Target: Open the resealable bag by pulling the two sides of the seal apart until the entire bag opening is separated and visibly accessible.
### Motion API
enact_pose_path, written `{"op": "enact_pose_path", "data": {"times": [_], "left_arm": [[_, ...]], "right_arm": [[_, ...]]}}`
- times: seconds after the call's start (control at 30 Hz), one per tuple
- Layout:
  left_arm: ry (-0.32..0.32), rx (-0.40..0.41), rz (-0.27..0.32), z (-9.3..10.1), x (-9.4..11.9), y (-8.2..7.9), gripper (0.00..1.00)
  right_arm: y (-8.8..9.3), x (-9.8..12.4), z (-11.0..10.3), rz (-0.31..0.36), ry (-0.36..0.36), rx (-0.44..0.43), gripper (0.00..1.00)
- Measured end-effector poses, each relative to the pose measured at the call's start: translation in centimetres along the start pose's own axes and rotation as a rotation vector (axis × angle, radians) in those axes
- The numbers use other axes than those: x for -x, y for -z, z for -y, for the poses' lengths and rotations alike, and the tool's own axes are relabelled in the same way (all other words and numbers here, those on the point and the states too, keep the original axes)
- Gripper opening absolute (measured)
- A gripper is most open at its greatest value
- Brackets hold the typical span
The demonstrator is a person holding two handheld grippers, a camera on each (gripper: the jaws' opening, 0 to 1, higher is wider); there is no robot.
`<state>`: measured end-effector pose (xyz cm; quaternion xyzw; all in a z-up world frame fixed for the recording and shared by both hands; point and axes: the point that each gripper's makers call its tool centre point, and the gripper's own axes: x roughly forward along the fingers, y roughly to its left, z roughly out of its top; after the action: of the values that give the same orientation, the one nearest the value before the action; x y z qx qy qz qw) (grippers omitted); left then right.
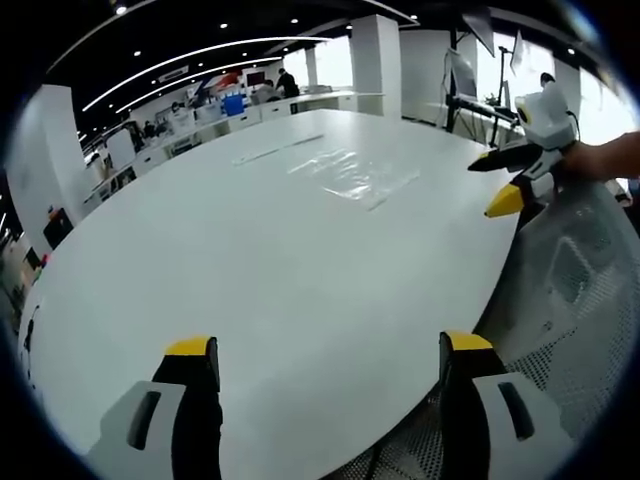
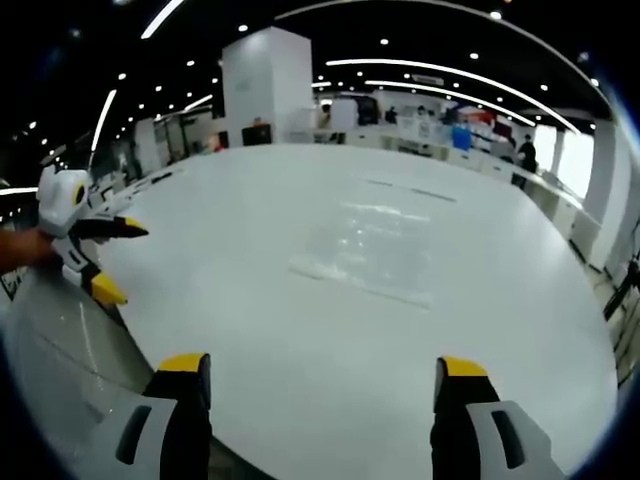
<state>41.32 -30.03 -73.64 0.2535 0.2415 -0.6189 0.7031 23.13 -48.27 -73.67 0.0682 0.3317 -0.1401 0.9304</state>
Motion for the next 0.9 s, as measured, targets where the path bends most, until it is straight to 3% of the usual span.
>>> {"op": "enact_pose_path", "data": {"times": [0.43,0.47,0.5,0.9], "left_arm": [[0.027,-0.017,-0.027,0.6,-0.1,0.6,0.89],[0.035,-0.03,-0.06,0.7,-0.1,1.1,0.89],[0.027,-0.024,-0.046,0.6,-0.3,0.8,0.89],[0.031,-0.026,-0.051,0.6,-0.2,0.8,0.9]], "right_arm": [[-0.5,0.2,0.6,0.026,0.03,-0.018,0.92],[-0.1,0.1,0.4,0.001,0.016,-0.022,0.93],[-0.2,0.0,0.3,-0.002,0.011,-0.023,0.94],[-3.1,-1.1,1.1,0.022,-0.034,0.054,0.94]]}}
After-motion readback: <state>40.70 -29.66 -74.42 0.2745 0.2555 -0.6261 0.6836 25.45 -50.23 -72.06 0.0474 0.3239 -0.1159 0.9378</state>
